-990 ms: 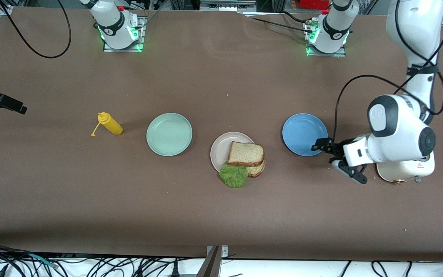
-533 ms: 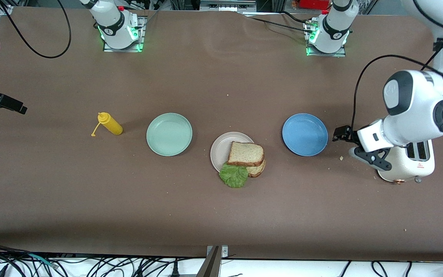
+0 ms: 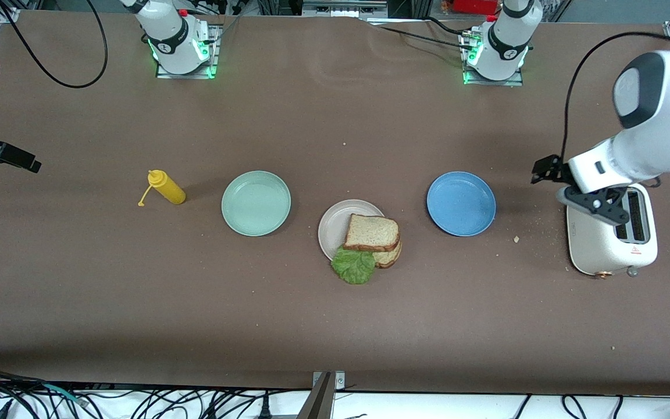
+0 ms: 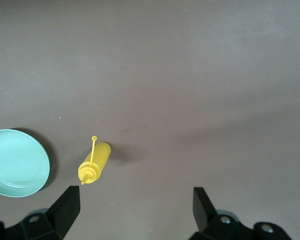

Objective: Make sandwich in beige plate with both arms

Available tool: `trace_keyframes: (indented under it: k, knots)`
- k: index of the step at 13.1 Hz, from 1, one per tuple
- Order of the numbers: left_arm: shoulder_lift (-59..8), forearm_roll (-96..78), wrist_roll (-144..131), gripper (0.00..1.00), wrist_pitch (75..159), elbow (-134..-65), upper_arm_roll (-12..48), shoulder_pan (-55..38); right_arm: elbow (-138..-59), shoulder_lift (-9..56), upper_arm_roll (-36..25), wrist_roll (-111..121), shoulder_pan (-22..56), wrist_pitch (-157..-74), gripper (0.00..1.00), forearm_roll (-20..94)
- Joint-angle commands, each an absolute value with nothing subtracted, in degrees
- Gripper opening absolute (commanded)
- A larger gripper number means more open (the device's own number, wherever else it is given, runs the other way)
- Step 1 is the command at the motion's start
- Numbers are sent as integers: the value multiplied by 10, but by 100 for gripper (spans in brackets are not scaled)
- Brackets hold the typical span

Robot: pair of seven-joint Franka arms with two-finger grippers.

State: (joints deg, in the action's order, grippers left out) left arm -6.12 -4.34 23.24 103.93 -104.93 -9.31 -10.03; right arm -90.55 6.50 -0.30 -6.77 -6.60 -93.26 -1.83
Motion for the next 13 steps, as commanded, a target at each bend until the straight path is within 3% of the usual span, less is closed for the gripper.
trace_keyframes:
  k: [1,13]
  knots:
    - [-5,-2,215,100,1022,-1070,-100,-104,-903,63,-4,-69,-67,-927,100,-13]
    - [22,25,186,100,949,-972,-69,-51,-897,63,-4,-73,-67,-936,100,-5]
